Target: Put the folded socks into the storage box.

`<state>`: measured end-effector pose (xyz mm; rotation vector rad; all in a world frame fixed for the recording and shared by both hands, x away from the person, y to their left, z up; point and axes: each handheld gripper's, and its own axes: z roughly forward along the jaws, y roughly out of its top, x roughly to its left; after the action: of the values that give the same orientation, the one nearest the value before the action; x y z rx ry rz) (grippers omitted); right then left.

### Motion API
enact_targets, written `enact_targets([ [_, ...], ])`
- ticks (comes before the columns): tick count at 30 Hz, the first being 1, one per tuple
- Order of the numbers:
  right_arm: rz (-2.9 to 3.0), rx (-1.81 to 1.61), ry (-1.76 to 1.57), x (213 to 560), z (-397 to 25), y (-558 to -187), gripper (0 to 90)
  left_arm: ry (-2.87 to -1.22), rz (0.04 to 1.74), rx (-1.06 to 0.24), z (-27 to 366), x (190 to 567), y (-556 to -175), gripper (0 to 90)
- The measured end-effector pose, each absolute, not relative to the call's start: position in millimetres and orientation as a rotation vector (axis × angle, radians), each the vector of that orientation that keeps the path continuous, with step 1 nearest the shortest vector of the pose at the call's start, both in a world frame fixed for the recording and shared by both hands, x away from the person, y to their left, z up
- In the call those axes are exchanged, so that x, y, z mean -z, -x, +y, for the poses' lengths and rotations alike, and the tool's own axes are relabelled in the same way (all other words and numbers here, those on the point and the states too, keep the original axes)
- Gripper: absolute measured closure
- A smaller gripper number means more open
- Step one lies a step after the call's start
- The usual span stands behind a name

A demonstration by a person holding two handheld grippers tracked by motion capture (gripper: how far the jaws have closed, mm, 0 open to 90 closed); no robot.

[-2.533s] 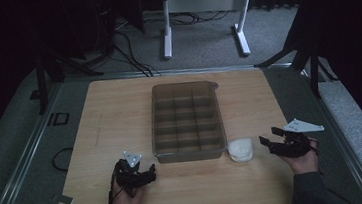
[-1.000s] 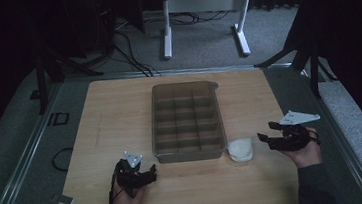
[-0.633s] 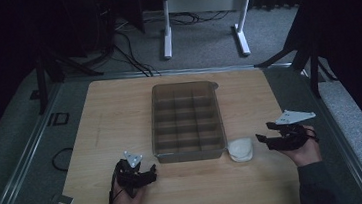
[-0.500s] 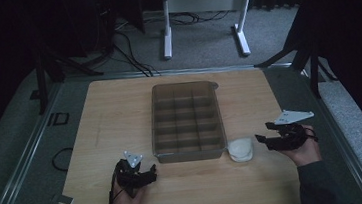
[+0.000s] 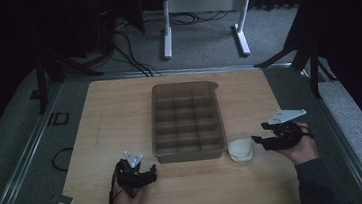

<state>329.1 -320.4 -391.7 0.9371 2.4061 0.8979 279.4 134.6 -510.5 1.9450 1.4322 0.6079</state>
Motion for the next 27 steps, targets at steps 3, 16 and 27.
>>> enact_targets([
  [3,2.422,-0.878,-0.922,390.8,-318.1,-330.0,38.2,-1.945,1.432,-0.608,134.6,510.5,-279.4,15.6],
  [16,2.500,-0.781,-0.867,391.3,-309.2,-333.7,39.2,-1.944,1.432,-0.608,134.4,510.5,-279.4,15.6],
  [27,2.556,-0.713,-0.817,390.2,-301.2,-337.3,40.5,-1.942,1.431,-0.608,134.2,510.6,-279.4,15.6],
])
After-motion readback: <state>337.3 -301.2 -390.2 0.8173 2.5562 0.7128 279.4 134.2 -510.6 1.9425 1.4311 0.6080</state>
